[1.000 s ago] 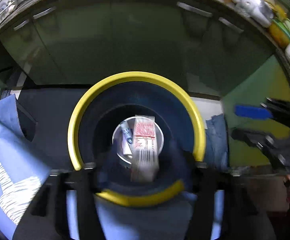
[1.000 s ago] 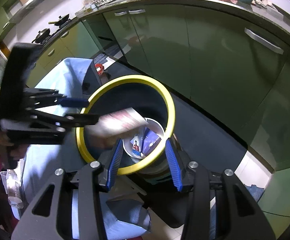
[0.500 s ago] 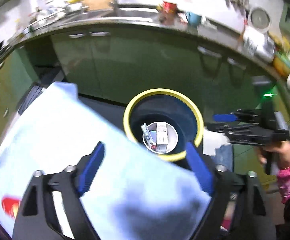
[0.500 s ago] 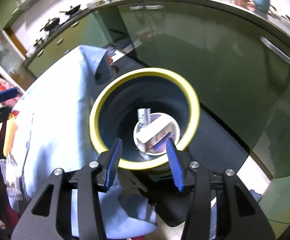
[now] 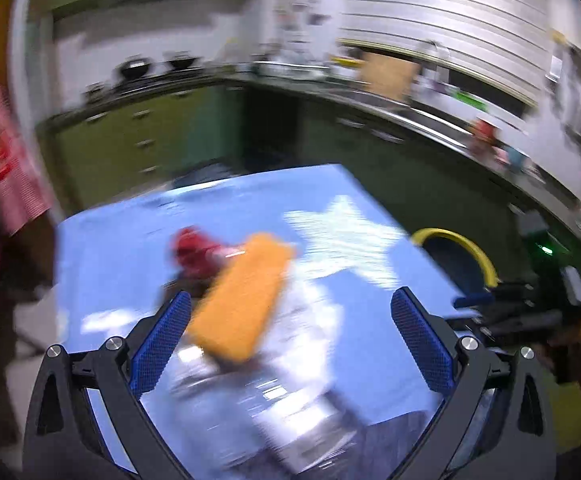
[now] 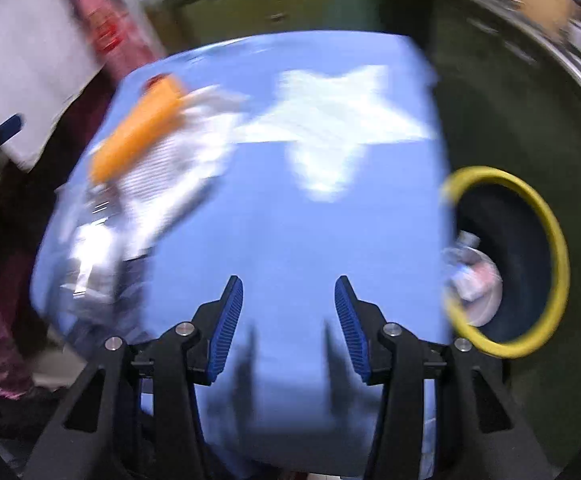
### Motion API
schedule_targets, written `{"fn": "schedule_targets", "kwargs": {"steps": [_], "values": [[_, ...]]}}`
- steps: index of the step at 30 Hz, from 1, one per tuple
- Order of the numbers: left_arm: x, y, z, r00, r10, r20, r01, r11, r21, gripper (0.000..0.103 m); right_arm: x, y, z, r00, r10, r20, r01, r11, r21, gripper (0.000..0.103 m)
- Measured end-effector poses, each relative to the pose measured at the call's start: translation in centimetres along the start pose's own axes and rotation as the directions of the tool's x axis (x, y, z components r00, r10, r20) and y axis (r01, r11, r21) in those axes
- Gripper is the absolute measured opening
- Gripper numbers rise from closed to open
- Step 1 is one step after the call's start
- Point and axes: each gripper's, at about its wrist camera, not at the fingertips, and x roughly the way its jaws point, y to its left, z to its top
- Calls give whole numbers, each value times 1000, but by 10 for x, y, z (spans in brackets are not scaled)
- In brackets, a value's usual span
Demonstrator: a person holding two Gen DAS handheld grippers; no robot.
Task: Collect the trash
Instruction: 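Move the right gripper to the clear water bottle and grasp it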
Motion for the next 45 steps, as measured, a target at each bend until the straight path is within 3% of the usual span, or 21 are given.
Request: {"fn": "schedule_targets", "kwargs": {"steps": [3,9,20,24,30,45], "values": [[-15,41,-14,993,117,14,-116,991,-67,99,11,45,12,995,75,-59,-80,994,-71,46],[-37,93,-37,970,240,23,-234,961,-150,99,27,115,27,965,190,-181,-209,973,-95,52],[-51,129,-51,964,265,30,-254,946,-202,99,48,170,40,942,124,-313,-157,984,-84,62],[-51,132,-56,965,263,20,-253,945,-208,99,60,172,45,939,88,-333,-121,990,-79,64],[-48,133,-61,968,251,12,-243,946,-213,98,91,169,42,909,80,-409,-104,994,-38,66],[-23,120,-63,975,221,-31,-223,958,-180,99,110,172,32,909,54,-414,-107,989,-106,64]]}}
